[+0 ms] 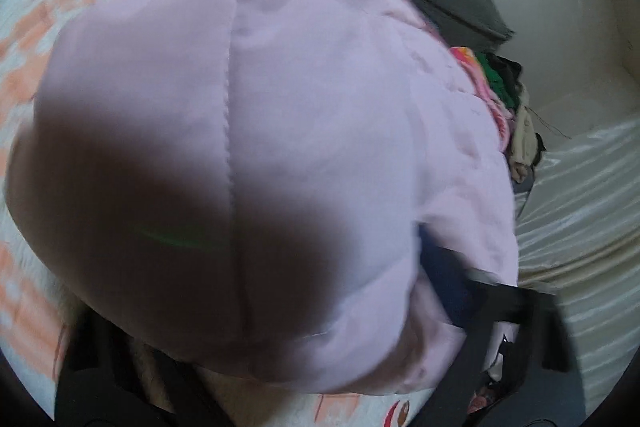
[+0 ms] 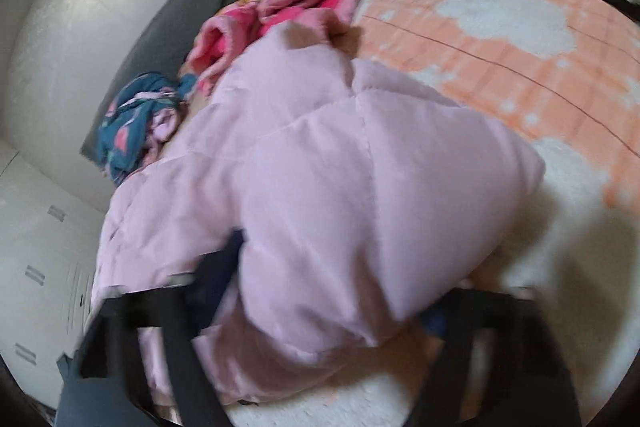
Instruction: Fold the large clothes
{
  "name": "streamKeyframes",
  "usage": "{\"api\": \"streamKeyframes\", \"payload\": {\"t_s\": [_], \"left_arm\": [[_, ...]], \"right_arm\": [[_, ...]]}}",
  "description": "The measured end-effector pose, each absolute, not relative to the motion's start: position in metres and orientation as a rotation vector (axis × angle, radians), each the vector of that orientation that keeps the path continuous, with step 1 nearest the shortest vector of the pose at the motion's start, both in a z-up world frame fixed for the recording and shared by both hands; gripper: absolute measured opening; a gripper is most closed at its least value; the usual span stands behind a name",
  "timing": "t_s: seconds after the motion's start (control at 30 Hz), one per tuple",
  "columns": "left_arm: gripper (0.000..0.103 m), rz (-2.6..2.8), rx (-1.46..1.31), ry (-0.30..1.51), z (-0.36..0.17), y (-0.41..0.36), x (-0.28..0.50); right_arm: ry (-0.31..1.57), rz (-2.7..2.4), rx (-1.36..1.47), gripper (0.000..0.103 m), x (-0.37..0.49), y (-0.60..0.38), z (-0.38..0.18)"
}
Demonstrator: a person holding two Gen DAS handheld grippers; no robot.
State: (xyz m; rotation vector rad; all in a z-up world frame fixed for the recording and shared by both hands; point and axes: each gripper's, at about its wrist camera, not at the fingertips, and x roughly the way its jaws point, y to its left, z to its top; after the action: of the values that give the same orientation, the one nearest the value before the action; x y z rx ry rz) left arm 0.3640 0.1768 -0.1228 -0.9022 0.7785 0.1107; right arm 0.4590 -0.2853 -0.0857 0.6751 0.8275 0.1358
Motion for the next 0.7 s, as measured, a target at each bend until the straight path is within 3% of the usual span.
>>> {"api": "streamKeyframes", "payload": {"t_s": [0.07,0.17,0.4,0.7], "left_arm": [[0.035,0.117,-0.805,0.772,-0.108,0.168,0.364],[0.026,0.126,-0.619,0.747,-0.076,0.151,0.356],[0.024,0.1,-0.389,0.667,-0.019,0.126,0.285],[0.025,0.064,-0.312,0.737,-0.022,0.116,0.219]], "right_arm": [[0.782,0.166,0.571,0.032,0.453,-0.273,-0.07],[0.726,0.193,0.415,0.026,0.44,-0.257,-0.04],[0.601,0.282,0.149,0.024,0.366,-0.237,0.024],[0.609,0.292,0.165,0.025,0.278,-0.259,0.02]]}}
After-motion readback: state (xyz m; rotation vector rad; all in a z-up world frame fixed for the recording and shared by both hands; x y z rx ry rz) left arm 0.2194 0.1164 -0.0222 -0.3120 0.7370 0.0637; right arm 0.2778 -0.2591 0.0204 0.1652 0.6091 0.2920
